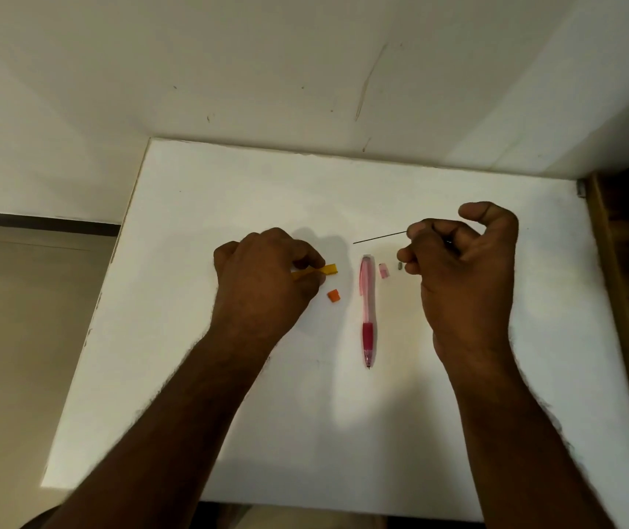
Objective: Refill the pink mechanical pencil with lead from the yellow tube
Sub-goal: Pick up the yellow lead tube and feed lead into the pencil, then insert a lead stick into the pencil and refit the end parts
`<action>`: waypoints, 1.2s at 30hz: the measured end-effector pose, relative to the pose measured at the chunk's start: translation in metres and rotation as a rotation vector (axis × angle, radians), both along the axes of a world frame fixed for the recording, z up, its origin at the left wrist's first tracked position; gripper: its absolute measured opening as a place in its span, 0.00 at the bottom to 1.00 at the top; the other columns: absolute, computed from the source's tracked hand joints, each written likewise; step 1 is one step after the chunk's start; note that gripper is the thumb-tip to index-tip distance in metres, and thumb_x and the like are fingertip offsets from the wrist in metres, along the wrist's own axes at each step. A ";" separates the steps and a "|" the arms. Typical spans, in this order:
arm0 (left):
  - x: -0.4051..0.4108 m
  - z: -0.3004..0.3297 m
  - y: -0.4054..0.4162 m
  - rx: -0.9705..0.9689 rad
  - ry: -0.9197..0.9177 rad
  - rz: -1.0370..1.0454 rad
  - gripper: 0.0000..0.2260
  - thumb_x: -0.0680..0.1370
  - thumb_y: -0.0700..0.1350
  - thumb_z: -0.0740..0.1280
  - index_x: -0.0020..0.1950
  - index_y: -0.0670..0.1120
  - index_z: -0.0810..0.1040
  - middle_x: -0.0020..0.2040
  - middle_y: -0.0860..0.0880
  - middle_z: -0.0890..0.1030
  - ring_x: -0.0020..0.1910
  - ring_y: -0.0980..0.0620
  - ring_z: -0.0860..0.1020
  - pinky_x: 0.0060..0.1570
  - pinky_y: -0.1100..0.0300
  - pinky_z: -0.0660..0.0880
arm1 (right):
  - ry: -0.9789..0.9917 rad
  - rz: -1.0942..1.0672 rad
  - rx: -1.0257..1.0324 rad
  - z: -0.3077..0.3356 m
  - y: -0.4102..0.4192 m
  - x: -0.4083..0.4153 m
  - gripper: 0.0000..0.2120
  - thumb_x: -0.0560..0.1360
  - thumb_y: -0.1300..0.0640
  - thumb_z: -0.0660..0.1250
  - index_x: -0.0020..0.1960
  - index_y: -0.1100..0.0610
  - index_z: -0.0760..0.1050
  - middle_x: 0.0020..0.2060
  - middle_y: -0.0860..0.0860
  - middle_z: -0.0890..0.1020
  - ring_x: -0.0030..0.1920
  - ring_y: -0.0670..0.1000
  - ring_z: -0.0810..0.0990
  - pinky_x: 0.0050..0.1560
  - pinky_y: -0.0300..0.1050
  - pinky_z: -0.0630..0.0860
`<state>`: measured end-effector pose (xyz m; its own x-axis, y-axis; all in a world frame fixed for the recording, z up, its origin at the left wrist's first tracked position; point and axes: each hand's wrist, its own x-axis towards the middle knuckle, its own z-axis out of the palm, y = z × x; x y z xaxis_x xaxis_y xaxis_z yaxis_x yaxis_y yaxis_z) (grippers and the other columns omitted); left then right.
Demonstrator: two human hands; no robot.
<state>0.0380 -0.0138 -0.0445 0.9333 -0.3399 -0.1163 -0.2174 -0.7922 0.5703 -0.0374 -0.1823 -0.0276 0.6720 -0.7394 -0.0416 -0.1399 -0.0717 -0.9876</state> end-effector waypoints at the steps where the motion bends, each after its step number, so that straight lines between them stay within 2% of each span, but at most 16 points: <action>1: 0.000 0.000 0.000 0.011 0.004 -0.005 0.06 0.74 0.55 0.73 0.50 0.59 0.85 0.47 0.56 0.80 0.50 0.53 0.78 0.53 0.57 0.57 | 0.006 0.010 -0.005 0.000 0.000 0.000 0.18 0.75 0.60 0.71 0.53 0.42 0.65 0.40 0.45 0.87 0.35 0.47 0.87 0.42 0.38 0.82; 4: 0.001 0.002 0.000 -0.034 -0.001 -0.005 0.12 0.71 0.58 0.75 0.53 0.59 0.84 0.49 0.57 0.80 0.51 0.54 0.79 0.57 0.55 0.63 | 0.029 0.038 -0.029 -0.001 0.000 0.001 0.18 0.75 0.58 0.72 0.53 0.42 0.65 0.42 0.44 0.87 0.35 0.48 0.87 0.41 0.37 0.81; 6: 0.001 0.007 -0.002 -0.167 0.009 -0.001 0.14 0.68 0.60 0.77 0.52 0.59 0.84 0.48 0.58 0.81 0.49 0.56 0.79 0.61 0.48 0.71 | 0.045 0.052 -0.043 -0.002 0.000 0.001 0.19 0.76 0.59 0.72 0.53 0.42 0.65 0.41 0.46 0.87 0.36 0.48 0.87 0.41 0.37 0.80; 9: -0.001 0.015 -0.005 -0.347 0.021 -0.014 0.16 0.67 0.61 0.78 0.51 0.58 0.85 0.47 0.58 0.82 0.46 0.58 0.80 0.57 0.45 0.76 | 0.062 0.074 -0.049 -0.002 0.001 0.002 0.19 0.76 0.58 0.73 0.53 0.41 0.65 0.41 0.47 0.87 0.37 0.47 0.87 0.43 0.40 0.82; 12: -0.003 0.018 -0.008 -0.402 0.019 -0.028 0.13 0.68 0.60 0.77 0.49 0.57 0.86 0.45 0.58 0.83 0.45 0.58 0.80 0.55 0.45 0.77 | 0.068 0.102 -0.041 -0.003 0.002 0.002 0.19 0.75 0.57 0.73 0.53 0.41 0.65 0.41 0.47 0.87 0.37 0.48 0.87 0.44 0.42 0.83; 16: -0.004 0.019 -0.009 -0.422 0.004 -0.051 0.04 0.72 0.55 0.75 0.42 0.57 0.85 0.40 0.58 0.84 0.44 0.56 0.80 0.56 0.38 0.74 | 0.090 0.136 -0.028 -0.002 0.005 0.003 0.18 0.77 0.59 0.73 0.54 0.43 0.66 0.40 0.43 0.87 0.37 0.46 0.87 0.43 0.37 0.82; 18: -0.004 0.019 -0.010 -0.428 0.002 -0.041 0.04 0.72 0.55 0.74 0.41 0.55 0.86 0.39 0.58 0.83 0.44 0.55 0.80 0.57 0.37 0.74 | 0.092 0.128 0.059 -0.001 0.006 0.004 0.18 0.76 0.58 0.74 0.57 0.45 0.67 0.41 0.46 0.88 0.38 0.48 0.88 0.46 0.42 0.84; 21: -0.005 0.019 -0.010 -0.456 0.015 -0.002 0.03 0.72 0.53 0.75 0.41 0.55 0.85 0.39 0.59 0.82 0.44 0.57 0.80 0.60 0.38 0.72 | 0.150 0.166 0.250 0.002 0.008 0.005 0.20 0.74 0.51 0.76 0.62 0.50 0.73 0.48 0.51 0.87 0.43 0.51 0.89 0.52 0.50 0.85; 22: -0.005 0.020 -0.010 -0.461 0.018 0.004 0.03 0.72 0.53 0.75 0.40 0.56 0.85 0.39 0.59 0.82 0.44 0.57 0.80 0.60 0.39 0.72 | 0.196 0.210 0.250 0.002 0.009 0.005 0.19 0.74 0.49 0.76 0.62 0.51 0.76 0.50 0.52 0.87 0.45 0.52 0.89 0.54 0.52 0.85; 24: -0.007 0.021 -0.012 -0.459 0.019 0.000 0.03 0.72 0.53 0.75 0.40 0.57 0.84 0.39 0.60 0.82 0.44 0.57 0.80 0.60 0.39 0.72 | 0.257 0.295 0.208 0.001 0.011 0.003 0.10 0.76 0.50 0.74 0.55 0.52 0.82 0.47 0.51 0.88 0.47 0.53 0.88 0.55 0.55 0.85; 26: -0.009 0.021 -0.014 -0.453 0.014 -0.012 0.02 0.72 0.54 0.74 0.40 0.59 0.84 0.39 0.60 0.82 0.45 0.57 0.80 0.59 0.38 0.72 | 0.262 0.316 0.182 0.001 0.012 0.001 0.03 0.78 0.53 0.72 0.49 0.51 0.84 0.43 0.51 0.89 0.46 0.52 0.88 0.55 0.53 0.85; 27: -0.010 0.021 -0.014 -0.450 0.009 -0.016 0.02 0.72 0.55 0.74 0.40 0.58 0.84 0.39 0.60 0.83 0.45 0.57 0.80 0.59 0.38 0.72 | 0.260 0.310 0.170 0.001 0.012 0.001 0.03 0.78 0.54 0.72 0.47 0.50 0.85 0.41 0.51 0.89 0.45 0.52 0.88 0.54 0.52 0.85; 30: -0.013 0.019 -0.016 -0.392 -0.038 -0.009 0.06 0.71 0.59 0.74 0.43 0.58 0.84 0.40 0.59 0.83 0.46 0.57 0.80 0.59 0.41 0.72 | 0.230 0.216 0.143 0.002 0.005 0.001 0.05 0.77 0.55 0.72 0.43 0.48 0.84 0.38 0.49 0.88 0.42 0.50 0.88 0.49 0.48 0.85; 33: -0.020 0.018 -0.021 -0.107 -0.140 -0.056 0.13 0.72 0.66 0.69 0.40 0.58 0.81 0.36 0.58 0.78 0.43 0.57 0.76 0.54 0.51 0.64 | 0.146 0.015 0.174 0.003 -0.006 -0.001 0.06 0.77 0.56 0.73 0.42 0.49 0.84 0.36 0.46 0.87 0.37 0.47 0.87 0.41 0.40 0.82; 36: -0.036 0.013 -0.030 0.132 -0.173 -0.160 0.20 0.73 0.69 0.64 0.38 0.55 0.82 0.34 0.57 0.77 0.43 0.54 0.74 0.50 0.52 0.57 | 0.113 -0.104 0.218 0.004 -0.013 -0.003 0.06 0.77 0.55 0.73 0.42 0.49 0.84 0.34 0.45 0.87 0.35 0.46 0.86 0.39 0.39 0.80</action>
